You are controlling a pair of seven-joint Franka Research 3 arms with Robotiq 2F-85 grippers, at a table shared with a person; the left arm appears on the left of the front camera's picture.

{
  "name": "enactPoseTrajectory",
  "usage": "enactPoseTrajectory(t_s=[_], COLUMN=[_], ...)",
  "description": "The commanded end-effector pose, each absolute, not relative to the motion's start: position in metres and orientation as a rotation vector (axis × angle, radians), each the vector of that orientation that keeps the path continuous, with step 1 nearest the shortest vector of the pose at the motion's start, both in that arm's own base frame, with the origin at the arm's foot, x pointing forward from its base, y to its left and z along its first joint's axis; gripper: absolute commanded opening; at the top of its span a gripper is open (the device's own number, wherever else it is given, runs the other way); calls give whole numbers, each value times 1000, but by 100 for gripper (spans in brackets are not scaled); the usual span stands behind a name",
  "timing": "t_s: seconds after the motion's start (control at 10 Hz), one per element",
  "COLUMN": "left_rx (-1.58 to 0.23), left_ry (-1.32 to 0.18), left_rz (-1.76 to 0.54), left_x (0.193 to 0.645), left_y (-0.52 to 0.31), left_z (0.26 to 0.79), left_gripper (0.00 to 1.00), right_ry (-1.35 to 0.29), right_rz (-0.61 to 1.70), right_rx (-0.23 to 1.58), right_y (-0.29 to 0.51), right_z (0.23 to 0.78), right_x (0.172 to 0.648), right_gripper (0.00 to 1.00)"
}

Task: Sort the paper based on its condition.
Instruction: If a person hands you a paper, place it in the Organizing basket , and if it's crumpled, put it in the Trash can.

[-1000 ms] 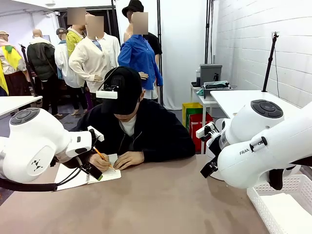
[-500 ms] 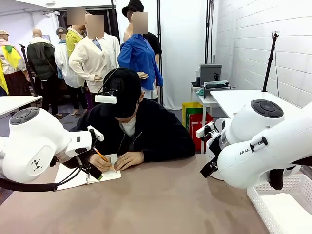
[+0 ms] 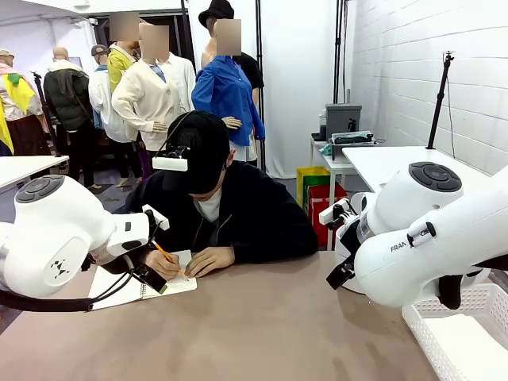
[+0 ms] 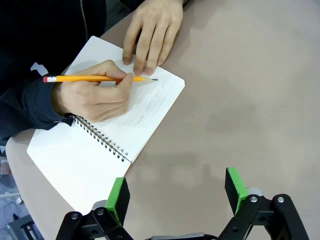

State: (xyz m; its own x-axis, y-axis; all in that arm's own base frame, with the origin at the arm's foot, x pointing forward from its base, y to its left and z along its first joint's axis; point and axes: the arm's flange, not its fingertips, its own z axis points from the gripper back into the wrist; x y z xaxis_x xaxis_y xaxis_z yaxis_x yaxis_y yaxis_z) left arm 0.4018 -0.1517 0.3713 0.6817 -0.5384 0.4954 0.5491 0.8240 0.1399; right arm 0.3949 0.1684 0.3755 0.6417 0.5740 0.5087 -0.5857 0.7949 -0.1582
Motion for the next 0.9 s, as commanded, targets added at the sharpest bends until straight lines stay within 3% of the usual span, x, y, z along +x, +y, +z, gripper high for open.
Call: enactPoseTrajectory(t_s=[0.0, 0.2, 0.8], left_rx=[-35, -116, -288], left_ry=[-534, -558, -474], left_rz=[-643, -695, -788], left_x=[406, 398, 390], left_y=[-153, -159, -145], left_z=[379, 397, 461], left_gripper=[100, 100, 100], right_ry=[-572, -549, -468], right_rz=[661, 625, 685], right_rx=[22, 6, 219], right_y=[168, 181, 186], right_z=[375, 381, 439], right_x=[395, 383, 359], right_gripper=[100, 100, 100])
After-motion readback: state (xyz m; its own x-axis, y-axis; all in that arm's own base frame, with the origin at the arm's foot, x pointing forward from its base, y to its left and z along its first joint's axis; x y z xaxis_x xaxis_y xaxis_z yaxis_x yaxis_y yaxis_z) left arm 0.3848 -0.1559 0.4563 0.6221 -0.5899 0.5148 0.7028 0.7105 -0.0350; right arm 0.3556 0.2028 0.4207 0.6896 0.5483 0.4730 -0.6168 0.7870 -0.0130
